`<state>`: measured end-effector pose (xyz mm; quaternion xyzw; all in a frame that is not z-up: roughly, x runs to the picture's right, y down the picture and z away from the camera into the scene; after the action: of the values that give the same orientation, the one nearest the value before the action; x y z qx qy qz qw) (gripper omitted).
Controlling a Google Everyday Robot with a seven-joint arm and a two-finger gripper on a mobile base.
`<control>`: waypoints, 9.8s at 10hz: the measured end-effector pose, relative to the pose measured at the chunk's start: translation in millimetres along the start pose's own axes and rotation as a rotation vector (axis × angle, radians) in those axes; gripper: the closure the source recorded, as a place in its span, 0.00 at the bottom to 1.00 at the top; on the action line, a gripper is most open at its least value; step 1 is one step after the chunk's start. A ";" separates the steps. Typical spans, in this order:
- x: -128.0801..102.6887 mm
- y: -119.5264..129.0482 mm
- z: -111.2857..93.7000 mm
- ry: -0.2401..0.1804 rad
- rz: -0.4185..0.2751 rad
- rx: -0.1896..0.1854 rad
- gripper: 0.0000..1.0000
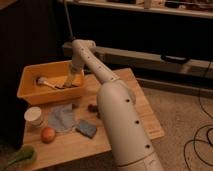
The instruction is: Place grapes in metal cup
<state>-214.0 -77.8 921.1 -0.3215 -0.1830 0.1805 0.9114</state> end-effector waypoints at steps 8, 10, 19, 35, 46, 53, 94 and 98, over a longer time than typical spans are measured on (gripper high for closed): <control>-34.3 135.7 -140.0 -0.058 -0.168 0.217 0.20; -36.1 155.4 -151.8 -0.056 -0.188 0.239 0.20; 56.4 186.0 -195.0 -0.147 -0.004 0.243 0.20; 126.6 291.1 -226.3 -0.120 0.196 0.252 0.20; 178.5 209.7 -215.8 -0.200 0.079 0.349 0.20; 174.6 203.8 -195.2 -0.145 0.044 0.313 0.20; 250.9 213.8 -350.3 -0.126 0.173 0.313 1.00; 315.3 266.1 -400.1 -0.013 0.257 0.294 1.00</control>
<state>183.3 48.8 525.5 -0.2046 -0.1178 0.3223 0.9167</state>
